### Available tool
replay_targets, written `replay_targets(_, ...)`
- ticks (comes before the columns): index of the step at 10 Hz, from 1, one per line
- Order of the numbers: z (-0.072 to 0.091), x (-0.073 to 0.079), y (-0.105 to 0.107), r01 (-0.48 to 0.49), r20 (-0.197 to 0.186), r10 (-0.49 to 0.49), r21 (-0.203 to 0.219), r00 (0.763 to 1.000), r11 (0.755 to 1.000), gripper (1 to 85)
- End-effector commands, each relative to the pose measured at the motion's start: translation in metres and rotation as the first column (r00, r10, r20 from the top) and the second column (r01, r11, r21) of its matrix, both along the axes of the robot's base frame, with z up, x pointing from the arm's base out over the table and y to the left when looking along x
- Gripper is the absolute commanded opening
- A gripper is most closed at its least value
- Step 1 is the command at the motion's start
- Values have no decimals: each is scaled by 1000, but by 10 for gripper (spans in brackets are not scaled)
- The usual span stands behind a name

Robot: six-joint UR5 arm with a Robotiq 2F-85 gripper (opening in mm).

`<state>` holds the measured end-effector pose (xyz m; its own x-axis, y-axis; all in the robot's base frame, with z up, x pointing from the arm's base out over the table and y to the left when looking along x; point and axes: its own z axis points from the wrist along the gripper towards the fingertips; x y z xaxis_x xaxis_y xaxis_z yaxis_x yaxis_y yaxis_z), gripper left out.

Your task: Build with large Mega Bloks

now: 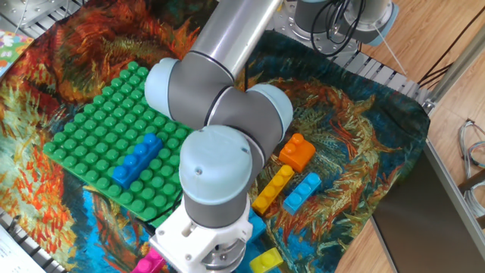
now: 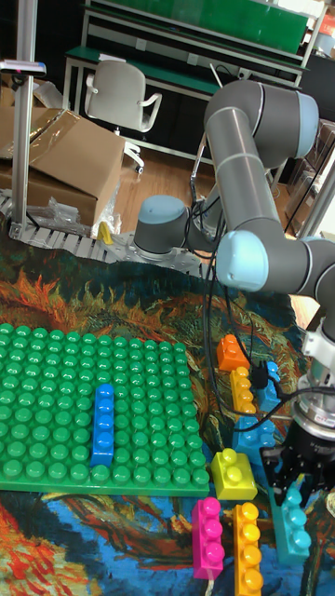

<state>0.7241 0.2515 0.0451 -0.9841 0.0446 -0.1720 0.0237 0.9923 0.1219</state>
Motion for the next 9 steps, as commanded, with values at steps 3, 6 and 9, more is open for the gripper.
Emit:
replay_targets(3,44,-31,5,-36,-33,38,54,999,998,13)
replay_targets(6,43,-38,2,-59,-58,61,40,996,997,13)
replay_targets(9,43,-29,-5,-61,-24,61,11,998,998,13)
